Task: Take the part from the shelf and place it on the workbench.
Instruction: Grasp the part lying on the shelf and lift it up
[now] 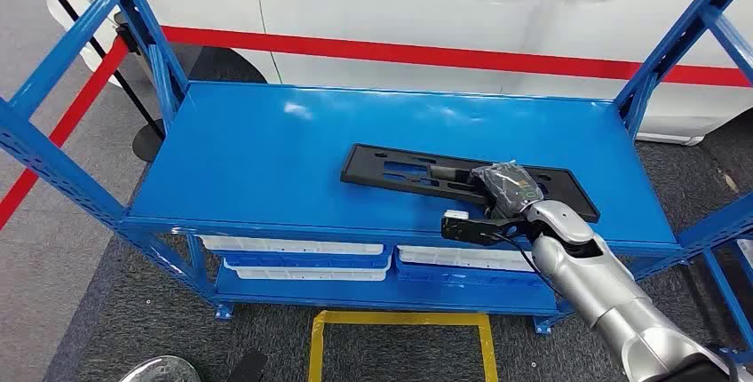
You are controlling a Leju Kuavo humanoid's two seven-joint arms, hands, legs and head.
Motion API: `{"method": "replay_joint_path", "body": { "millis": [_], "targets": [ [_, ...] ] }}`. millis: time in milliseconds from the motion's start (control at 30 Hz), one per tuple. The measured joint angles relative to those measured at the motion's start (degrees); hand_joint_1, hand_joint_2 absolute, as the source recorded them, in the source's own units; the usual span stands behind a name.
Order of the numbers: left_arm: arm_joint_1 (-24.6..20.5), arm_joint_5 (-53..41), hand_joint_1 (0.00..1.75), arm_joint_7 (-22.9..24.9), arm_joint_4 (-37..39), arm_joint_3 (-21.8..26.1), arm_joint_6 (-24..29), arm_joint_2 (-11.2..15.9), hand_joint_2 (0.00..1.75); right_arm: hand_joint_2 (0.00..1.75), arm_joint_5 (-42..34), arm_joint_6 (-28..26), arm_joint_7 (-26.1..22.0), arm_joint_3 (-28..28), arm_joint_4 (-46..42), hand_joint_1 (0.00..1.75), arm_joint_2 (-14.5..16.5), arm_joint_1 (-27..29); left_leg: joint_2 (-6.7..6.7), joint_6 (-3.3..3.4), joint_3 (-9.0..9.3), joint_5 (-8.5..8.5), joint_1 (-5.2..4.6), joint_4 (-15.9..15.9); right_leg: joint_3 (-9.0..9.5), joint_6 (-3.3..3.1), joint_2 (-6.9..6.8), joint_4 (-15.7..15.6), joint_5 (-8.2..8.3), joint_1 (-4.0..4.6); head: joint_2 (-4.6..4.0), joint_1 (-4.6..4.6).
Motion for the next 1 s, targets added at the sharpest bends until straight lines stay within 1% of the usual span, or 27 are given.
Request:
{"method": "replay_joint_path", "body": {
  "millis": [67, 100, 133, 167, 200, 233, 267, 300, 333, 367, 400, 467, 500, 533, 567, 600, 633, 667, 700, 733, 767, 800, 833, 867, 900, 967, 1000],
  "targets": [
    [0.0, 0.0, 0.00, 0.0, 0.0, 0.0, 0.0, 0.0, 0.00, 1.75, 0.1, -0.2, 0.0, -0.2, 0.0, 1.75, 0.0, 0.0, -0.03, -0.04, 0.05, -0.14, 0.00, 0.2, 1.45, -0.11, -0.02, -3.1, 2.10, 0.00, -0.01, 0.01],
    [0.0, 0.0, 0.00, 0.0, 0.0, 0.0, 0.0, 0.0, 0.00, 1.75, 0.2, -0.4, 0.0, -0.4, 0.0, 1.75, -0.1, 0.0, -0.07, -0.11, 0.13, -0.29, 0.01, 0.3, 3.23, -0.27, -0.04, -6.8, 4.23, 0.00, -0.01, 0.01],
    [0.0, 0.1, 0.00, 0.0, 0.0, 0.0, 0.0, 0.0, 0.00, 1.75, 0.4, -0.5, -0.1, -0.6, -0.1, 1.75, -0.1, 0.0, -0.11, -0.23, 0.19, -0.45, -0.02, 0.5, 5.26, -0.52, -0.05, -10.8, 5.82, 0.05, -0.01, 0.01],
    [0.0, 0.1, 0.00, 0.0, 0.0, 0.0, 0.0, 0.0, 0.00, 1.75, 0.7, -0.6, -0.1, -0.9, -0.2, 1.75, -0.2, 0.0, -0.18, -0.39, 0.21, -0.59, -0.10, 0.6, 6.88, -0.79, -0.04, -14.2, 6.93, 0.19, 0.00, 0.00],
    [-0.1, 0.1, 0.00, 0.0, 0.0, 0.0, 0.0, 0.0, 0.00, 1.75, 1.2, -0.9, -0.1, -1.2, -0.3, 1.75, -0.3, 0.0, -0.23, -0.62, 0.20, -0.67, -0.18, 0.7, 7.86, -1.02, -0.02, -16.2, 7.39, 0.34, -0.01, -0.01],
    [0.0, 0.2, 0.00, 0.0, 0.0, 0.0, 0.0, 0.0, 0.00, 1.75, 1.9, -1.4, -0.1, -1.4, -0.4, 1.75, -0.5, 0.1, -0.25, -0.88, 0.18, -0.69, -0.23, 0.7, 8.13, -1.21, 0.02, -16.9, 7.24, 0.51, -0.01, -0.01],
    [0.0, 0.3, 0.00, 0.0, 0.0, 0.0, 0.0, 0.0, 0.00, 1.75, 2.9, -2.2, 0.1, -1.6, -0.7, 1.75, -0.6, 0.2, -0.28, -1.16, 0.18, -0.67, -0.27, 0.6, 8.16, -1.39, 0.05, -17.1, 7.35, 0.63, 0.00, -0.02],
    [0.0, 0.4, 0.00, 0.0, 0.0, 0.0, 0.0, 0.0, 0.00, 1.75, 4.0, -3.2, 0.5, -1.7, -1.1, 1.75, -0.7, 0.4, -0.27, -1.44, 0.14, -0.75, -0.28, 0.6, 8.25, -1.65, 0.03, -17.2, 7.47, 0.46, 0.00, -0.02],
    [0.0, 0.5, 0.00, 0.0, 0.0, 0.0, 0.1, 0.0, 0.00, 1.75, 5.2, -4.1, 0.8, -1.8, -1.5, 1.75, -0.9, 0.6, -0.22, -1.72, -0.04, -1.18, -0.29, 1.0, 8.38, -1.97, -0.01, -17.5, 7.61, 0.28, -0.01, -0.02],
    [0.0, 0.6, 0.00, 0.0, 0.0, 0.0, 0.1, 0.0, 0.00, 1.75, 6.3, -5.0, 1.3, -1.8, -2.0, 1.75, -0.9, 0.7, -0.18, -1.99, -0.62, -2.20, -0.31, 2.4, 8.49, -2.30, -0.07, -17.7, 7.78, 0.07, -0.01, -0.05],
    [0.0, 0.7, 0.00, 0.0, 0.0, 0.0, 0.2, 0.0, 0.00, 1.75, 7.5, -5.8, 1.9, -1.8, -2.6, 1.75, -1.0, 0.9, -0.12, -2.24, -1.76, -3.81, -0.26, 5.0, 8.52, -2.56, -0.13, -17.9, 7.90, -0.12, -0.01, -0.09],
    [0.1, 0.9, 0.00, 0.0, 0.0, 0.0, 0.3, 0.0, 0.00, 1.75, 10.3, -8.2, 3.6, -1.9, -4.2, 1.75, -1.1, 1.7, -0.05, -2.66, -5.24, -7.57, -0.07, 12.7, 8.48, -2.81, -0.20, -17.9, 7.89, -0.07, 0.00, -0.13],
    [0.2, 1.0, 0.00, 0.1, 0.0, 0.0, 0.4, 0.1, 0.00, 1.75, 12.3, -9.9, 4.7, -2.1, -5.5, 1.75, -1.2, 2.4, -0.04, -2.80, -6.78, -8.59, 0.02, 15.9, 8.47, -2.87, -0.22, -17.8, 7.83, -0.04, -0.01, -0.11],
    [0.3, 1.1, 0.00, 0.1, 0.0, 0.0, 0.5, 0.1, 0.00, 1.75, 14.4, -11.7, 5.9, -2.3, -7.1, 1.75, -1.3, 3.4, -0.03, -2.89, -7.53, -8.53, 0.07, 17.3, 8.48, -2.91, -0.21, -17.7, 7.74, -0.02, -0.01, -0.11],
    [0.4, 1.2, 0.00, 0.2, 0.0, 0.0, 0.7, 0.1, 0.00, 1.75, 17.1, -13.7, 7.2, -2.6, -9.4, 1.75, -1.3, 4.4, -0.01, -2.90, -7.15, -7.29, 0.10, 16.3, 8.51, -2.91, -0.17, -17.6, 7.62, -0.02, -0.01, -0.13],
    [0.4, 1.3, 0.00, 0.3, 0.0, 0.0, 0.8, 0.1, 0.00, 1.75, 20.1, -15.6, 8.5, -2.9, -12.0, 1.75, -1.3, 5.4, 0.00, -2.81, -5.76, -5.18, 0.12, 13.1, 8.60, -2.87, -0.09, -17.4, 7.45, -0.03, -0.01, -0.13],
    [0.5, 1.3, 0.00, 0.4, 0.0, 0.0, 1.0, 0.1, 0.00, 1.75, 23.1, -17.1, 9.9, -3.2, -14.8, 1.75, -1.3, 6.4, 0.01, -2.61, -3.90, -3.07, 0.11, 8.9, 8.70, -2.77, -0.01, -17.3, 7.26, -0.03, -0.01, -0.13],
    [0.4, 1.4, 0.00, 0.4, 0.0, 0.0, 1.1, 0.1, 0.00, 1.75, 26.3, -18.4, 11.2, -3.5, -17.8, 1.75, -1.2, 7.3, 0.00, -2.40, -2.11, -1.54, 0.03, 5.1, 8.76, -2.60, 0.07, -17.2, 7.08, 0.07, 0.00, -0.12],
    [0.4, 1.6, 0.00, 0.5, 0.0, 0.0, 1.2, 0.1, 0.00, 1.75, 29.2, -19.2, 12.5, -3.6, -20.6, 1.75, -1.0, 8.2, -0.01, -2.20, -0.91, -0.72, -0.05, 2.4, 8.75, -2.39, 0.11, -17.1, 6.98, 0.18, 0.00, -0.12],
    [0.3, 1.7, 0.00, 0.5, 0.0, 0.0, 1.3, 0.2, 0.00, 1.75, 31.9, -19.7, 13.7, -3.7, -23.2, 1.75, -0.7, 9.1, -0.05, -2.06, -0.37, -0.64, -0.14, 1.2, 8.71, -2.18, 0.12, -17.1, 6.95, 0.28, -0.01, -0.11],
    [0.4, 1.8, 0.00, 0.5, 0.0, 0.0, 1.3, 0.2, 0.00, 1.75, 34.5, -20.1, 14.7, -3.8, -25.7, 1.75, -0.4, 10.1, -0.08, -1.98, -0.23, -0.73, -0.22, 1.0, 8.66, -1.95, 0.13, -17.1, 6.98, 0.39, -0.01, -0.11],
    [0.4, 1.9, 0.00, 0.5, 0.0, 0.0, 1.4, 0.1, 0.00, 1.75, 36.8, -20.4, 15.4, -3.8, -28.1, 1.75, 0.1, 10.9, -0.08, -1.77, -0.17, -0.63, -0.08, 0.7, 8.63, -1.72, 0.15, -17.2, 6.97, 0.43, -0.01, -0.12],
    [0.5, 1.9, 0.00, 0.5, 0.0, 0.0, 1.4, 0.1, 0.00, 1.75, 38.9, -20.8, 15.9, -3.7, -30.2, 1.75, 0.6, 11.8, -0.08, -1.48, -0.02, -0.46, 0.06, 0.3, 8.55, -1.50, 0.13, -17.0, 6.66, 0.42, -0.01, -0.10],
    [0.5, 1.9, 0.00, 0.4, 0.0, 0.0, 1.4, 0.1, 0.00, 1.75, 40.9, -21.3, 16.3, -3.6, -32.0, 1.75, 1.3, 12.4, -0.04, -1.11, 0.14, -0.27, 0.22, 0.0, 8.14, -1.30, 0.11, -16.0, 5.85, 0.39, -0.01, -0.06],
    [0.3, 1.9, 0.00, 0.3, 0.0, 0.0, 1.4, 0.1, 0.00, 1.75, 42.8, -21.8, 16.7, -3.2, -33.6, 1.75, 2.2, 12.9, -0.01, -0.76, 0.29, -0.09, 0.38, -0.4, 7.14, -1.10, 0.10, -13.8, 4.43, 0.34, -0.01, -0.03],
    [0.0, 1.9, 0.00, 0.1, 0.0, 0.0, 1.4, 0.0, 0.00, 1.75, 45.8, -22.7, 17.5, -2.1, -35.7, 1.75, 3.8, 13.6, 0.03, -0.42, 0.32, -0.03, 0.37, -0.5, 3.78, -0.76, 0.06, -6.4, 0.78, 0.11, -0.01, 0.01],
    [0.0, 1.9, 0.00, 0.0, 0.0, 0.0, 1.4, 0.0, 0.00, 1.75, 46.7, -22.9, 18.0, -1.4, -36.5, 1.75, 4.6, 14.0, 0.03, -0.39, 0.31, -0.07, 0.36, -0.4, 2.08, -0.59, 0.05, -2.7, -0.50, 0.00, -0.01, 0.00]
  ]
}}
